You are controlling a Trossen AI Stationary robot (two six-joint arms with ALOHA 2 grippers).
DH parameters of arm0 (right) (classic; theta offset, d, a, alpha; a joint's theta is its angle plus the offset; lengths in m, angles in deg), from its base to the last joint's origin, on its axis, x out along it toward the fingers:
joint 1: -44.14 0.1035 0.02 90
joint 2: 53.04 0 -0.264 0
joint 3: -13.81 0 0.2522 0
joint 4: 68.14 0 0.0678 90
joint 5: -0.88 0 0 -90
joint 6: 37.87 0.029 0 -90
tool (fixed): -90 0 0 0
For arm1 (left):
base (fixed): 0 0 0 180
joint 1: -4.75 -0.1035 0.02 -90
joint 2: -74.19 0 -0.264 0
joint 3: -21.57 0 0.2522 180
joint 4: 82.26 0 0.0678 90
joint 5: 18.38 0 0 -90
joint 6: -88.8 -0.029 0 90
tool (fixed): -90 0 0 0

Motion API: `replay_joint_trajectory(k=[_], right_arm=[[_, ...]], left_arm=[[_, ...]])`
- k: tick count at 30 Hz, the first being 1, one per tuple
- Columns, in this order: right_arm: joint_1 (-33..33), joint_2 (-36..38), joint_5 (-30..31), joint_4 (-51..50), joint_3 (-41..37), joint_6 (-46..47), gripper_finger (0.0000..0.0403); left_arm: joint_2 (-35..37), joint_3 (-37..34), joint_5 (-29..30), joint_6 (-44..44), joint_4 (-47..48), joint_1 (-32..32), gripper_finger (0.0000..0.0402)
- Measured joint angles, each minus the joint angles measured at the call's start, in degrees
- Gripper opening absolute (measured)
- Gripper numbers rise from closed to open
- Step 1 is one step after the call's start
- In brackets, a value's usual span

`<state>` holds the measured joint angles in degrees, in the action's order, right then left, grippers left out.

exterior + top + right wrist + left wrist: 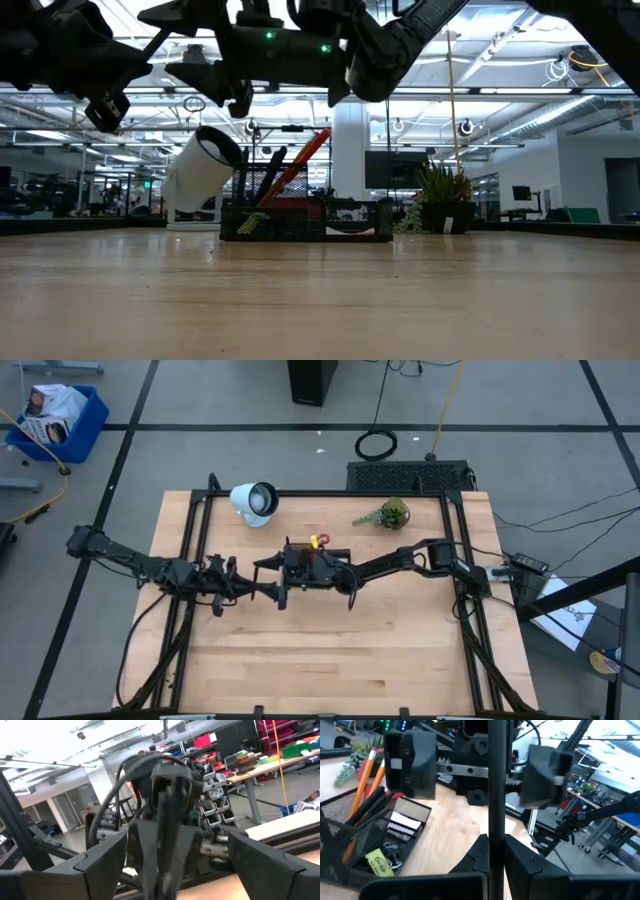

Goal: Pick and place office supplies into organizer
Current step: Put the black pen into the black desk organizer

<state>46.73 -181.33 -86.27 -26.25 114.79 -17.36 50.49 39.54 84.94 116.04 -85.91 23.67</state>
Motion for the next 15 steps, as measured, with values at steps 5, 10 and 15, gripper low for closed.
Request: replay_joint_trajectory(k=[5, 10, 15], right_arm=[[0.02, -0.42, -0.13, 0.62, 1.2, -1.49, 0.0325], [0.02, -0.42, -0.18, 0.66, 1.18, -1.43, 0.0284], [0.02, -0.42, -0.18, 0.19, 1.16, -1.88, 0.0214]], left_arm=[[-2.43, 0.0, -0.44, 0.4, -0.82, -0.95, 0.003], [-5.59, 0.0, -0.67, 0.77, -3.34, -0.94, 0.003], [-7.55, 0.02, -1.25, 1.03, -5.66, -0.94, 0.0034]])
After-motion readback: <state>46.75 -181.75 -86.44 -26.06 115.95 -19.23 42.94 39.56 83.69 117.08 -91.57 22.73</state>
